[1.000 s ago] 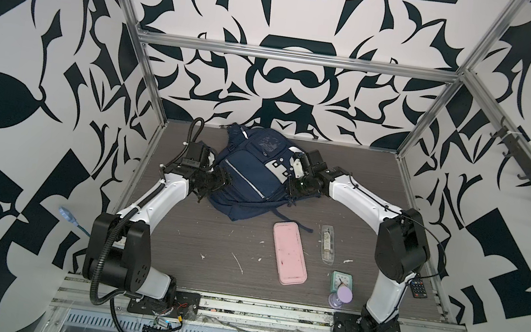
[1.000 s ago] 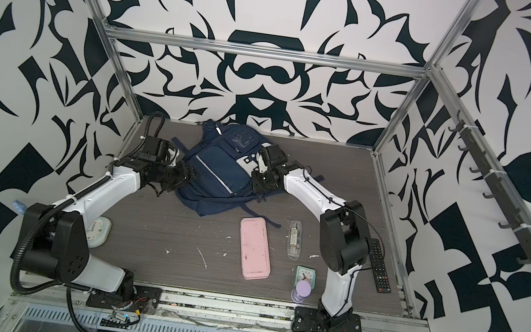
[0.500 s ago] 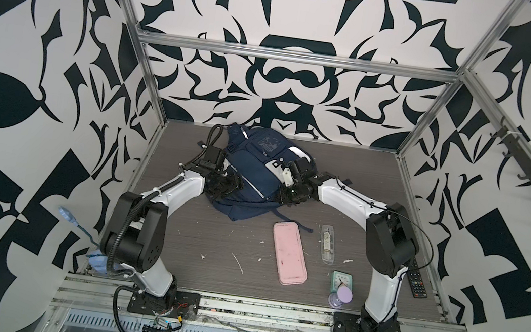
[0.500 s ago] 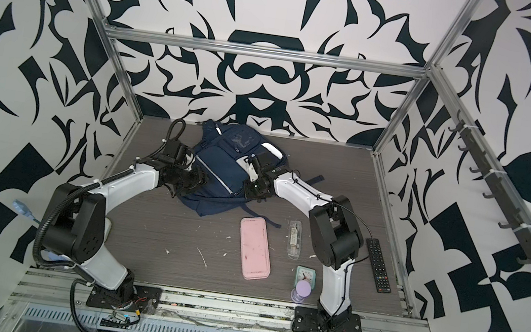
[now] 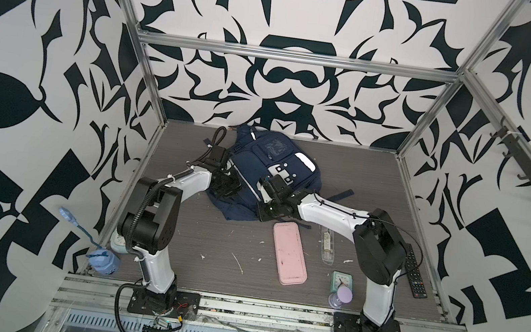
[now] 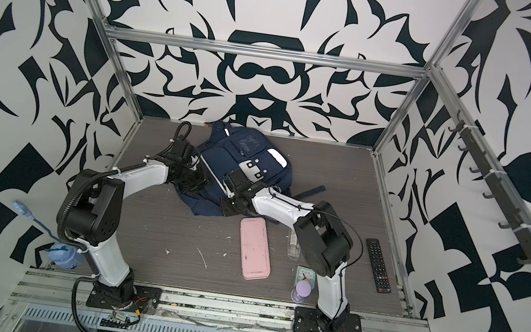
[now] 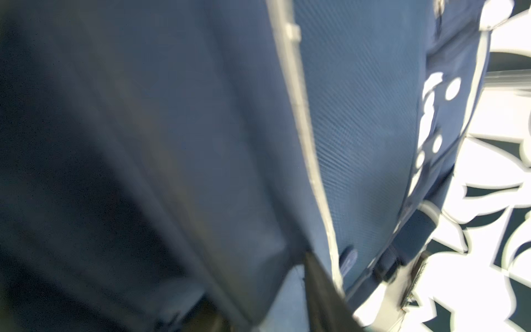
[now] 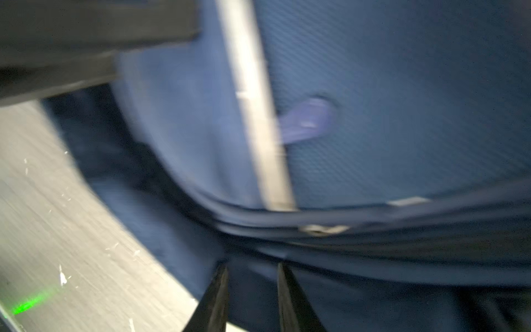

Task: Pack books, pencil case, and school supplies into a backpack
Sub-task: Rotate the student bag at the top-center of the table.

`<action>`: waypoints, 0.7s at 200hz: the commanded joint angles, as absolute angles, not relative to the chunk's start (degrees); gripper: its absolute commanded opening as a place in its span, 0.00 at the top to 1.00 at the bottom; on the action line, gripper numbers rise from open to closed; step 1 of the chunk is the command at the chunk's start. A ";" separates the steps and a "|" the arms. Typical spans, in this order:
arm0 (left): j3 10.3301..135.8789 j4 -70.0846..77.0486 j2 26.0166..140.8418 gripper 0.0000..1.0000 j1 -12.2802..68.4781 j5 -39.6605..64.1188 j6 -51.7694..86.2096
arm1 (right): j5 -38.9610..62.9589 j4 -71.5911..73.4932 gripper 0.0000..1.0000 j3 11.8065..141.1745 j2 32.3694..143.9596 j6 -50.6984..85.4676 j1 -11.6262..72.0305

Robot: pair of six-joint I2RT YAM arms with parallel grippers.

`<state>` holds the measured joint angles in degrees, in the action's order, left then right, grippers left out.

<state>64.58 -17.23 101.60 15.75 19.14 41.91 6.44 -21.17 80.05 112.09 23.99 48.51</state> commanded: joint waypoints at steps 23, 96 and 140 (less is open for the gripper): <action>62.36 -10.48 100.18 0.91 15.53 22.25 44.40 | 3.69 -26.81 0.62 83.06 107.05 20.11 47.73; 62.66 -6.36 98.94 1.00 13.18 27.98 47.46 | 8.74 -30.67 0.53 84.92 104.09 17.97 30.76; 62.45 -3.15 99.59 1.00 12.44 31.18 50.12 | 12.87 -30.72 0.53 85.28 106.87 17.67 27.07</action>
